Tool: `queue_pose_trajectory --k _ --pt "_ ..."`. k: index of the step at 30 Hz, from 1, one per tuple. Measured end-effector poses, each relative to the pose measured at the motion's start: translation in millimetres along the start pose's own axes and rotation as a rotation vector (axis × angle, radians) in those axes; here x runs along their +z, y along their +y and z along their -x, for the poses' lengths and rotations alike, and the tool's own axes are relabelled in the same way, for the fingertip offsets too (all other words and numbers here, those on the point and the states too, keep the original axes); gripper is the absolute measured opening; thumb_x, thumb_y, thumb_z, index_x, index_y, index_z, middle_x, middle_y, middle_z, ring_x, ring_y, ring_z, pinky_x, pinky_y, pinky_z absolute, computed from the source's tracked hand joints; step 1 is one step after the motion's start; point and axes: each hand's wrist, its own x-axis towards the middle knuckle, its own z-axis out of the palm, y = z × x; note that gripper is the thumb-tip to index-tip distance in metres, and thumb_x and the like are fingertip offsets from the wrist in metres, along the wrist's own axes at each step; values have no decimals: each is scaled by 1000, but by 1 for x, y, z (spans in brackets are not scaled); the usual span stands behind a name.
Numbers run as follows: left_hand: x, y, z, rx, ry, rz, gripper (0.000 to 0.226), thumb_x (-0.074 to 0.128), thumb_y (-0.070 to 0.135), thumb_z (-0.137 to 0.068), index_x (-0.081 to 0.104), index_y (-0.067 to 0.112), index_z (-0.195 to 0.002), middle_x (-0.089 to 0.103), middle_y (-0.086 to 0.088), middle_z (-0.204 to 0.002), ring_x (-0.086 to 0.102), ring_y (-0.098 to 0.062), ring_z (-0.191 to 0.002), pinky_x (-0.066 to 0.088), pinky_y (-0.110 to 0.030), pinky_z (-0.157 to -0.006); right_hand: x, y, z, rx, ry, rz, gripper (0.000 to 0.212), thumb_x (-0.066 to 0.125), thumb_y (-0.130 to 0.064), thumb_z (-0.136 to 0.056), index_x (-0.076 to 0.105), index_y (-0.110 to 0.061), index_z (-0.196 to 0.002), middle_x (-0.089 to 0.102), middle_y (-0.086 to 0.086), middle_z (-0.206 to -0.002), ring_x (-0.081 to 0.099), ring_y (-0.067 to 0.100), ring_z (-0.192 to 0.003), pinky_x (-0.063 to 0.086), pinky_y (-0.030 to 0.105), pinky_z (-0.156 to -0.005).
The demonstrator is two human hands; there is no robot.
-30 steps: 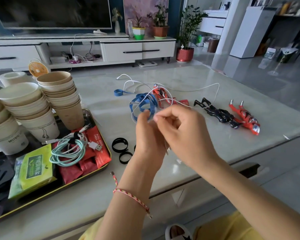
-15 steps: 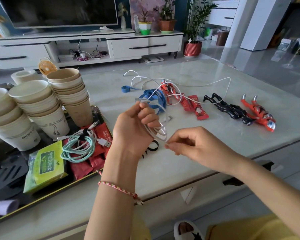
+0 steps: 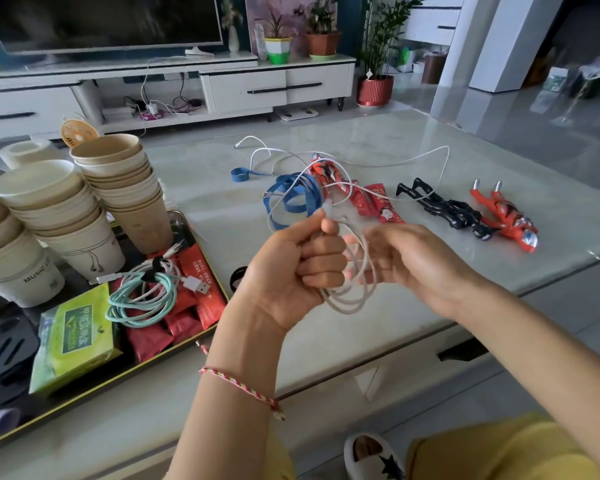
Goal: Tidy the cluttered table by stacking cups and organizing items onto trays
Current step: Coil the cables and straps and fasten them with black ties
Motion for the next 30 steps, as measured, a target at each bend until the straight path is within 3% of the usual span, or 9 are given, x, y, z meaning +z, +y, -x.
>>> queue_pose_trajectory --k 2,5,11,18,21,24,26,28,30 --pt "0 -5 -3 -50 19 -36 33 40 26 -86 49 15 -57 18 10 -43 7 -3 -38 10 -11 -32 4 -3 1 35 -44 -138 21 43 -13 -95 62 -5 -92 65 -1 -59 61 12 -49 49 21 -47" --pt "-2 -7 -6 -73 64 -114 40 34 27 -94 47 15 -58 24 10 -39 19 0 -28 13 -11 -30 9 0 -1 2 1 -42 24 52 -23 -94 57 -5 -110 61 0 -67 56 10 -49 46 19 -47" --pt "-3 -10 -9 105 278 -466 38 39 31 -97 43 16 -63 24 10 -41 20 -3 -32 18 -13 -32 14 -4 -2 -163 -23 240 62 47 -59 -79 64 -3 -99 55 3 -76 56 8 -60 46 21 -57" --pt "-12 -14 -14 439 617 -1039 38 45 35 -95 47 16 -63 44 10 -47 40 -4 -35 35 -16 -41 9 -3 -5 -128 -153 248 8 63 -13 -84 65 -10 -92 63 3 -71 59 12 -62 47 20 -57" --pt "-14 -19 -17 513 663 -1311 37 40 36 -96 44 16 -65 47 4 -63 48 -16 -59 33 -25 -55 10 -2 -8 -71 -140 122 9 59 -2 -86 64 -9 -88 62 -2 -64 63 10 -57 49 17 -54" --pt "-19 -25 -18 758 767 -1744 36 38 33 -97 52 9 -75 39 -1 -90 31 -21 -83 19 -22 -69 9 -2 -11 -31 -88 53 13 54 1 -88 63 -4 -96 57 2 -69 60 12 -53 47 19 -50" --pt "-19 -25 -19 816 776 -1732 34 39 32 -97 52 8 -77 38 0 -94 29 -20 -86 18 -22 -72 9 -2 -13 -33 -64 55 14 52 1 -88 63 -7 -91 53 2 -69 55 11 -50 41 21 -51" --pt "-16 -24 -22 748 702 -1442 32 39 30 -97 47 8 -75 50 3 -80 45 -18 -81 28 -23 -65 9 -1 -14 -59 -56 66 16 52 0 -88 63 -11 -87 52 1 -67 49 8 -49 35 23 -53" --pt "-10 -25 -22 630 633 -1171 29 37 28 -98 46 13 -76 55 4 -62 53 -4 -57 34 -13 -48 11 0 -14 -105 -45 99 17 51 -1 -89 63 -12 -83 52 -2 -62 46 6 -48 33 19 -49"
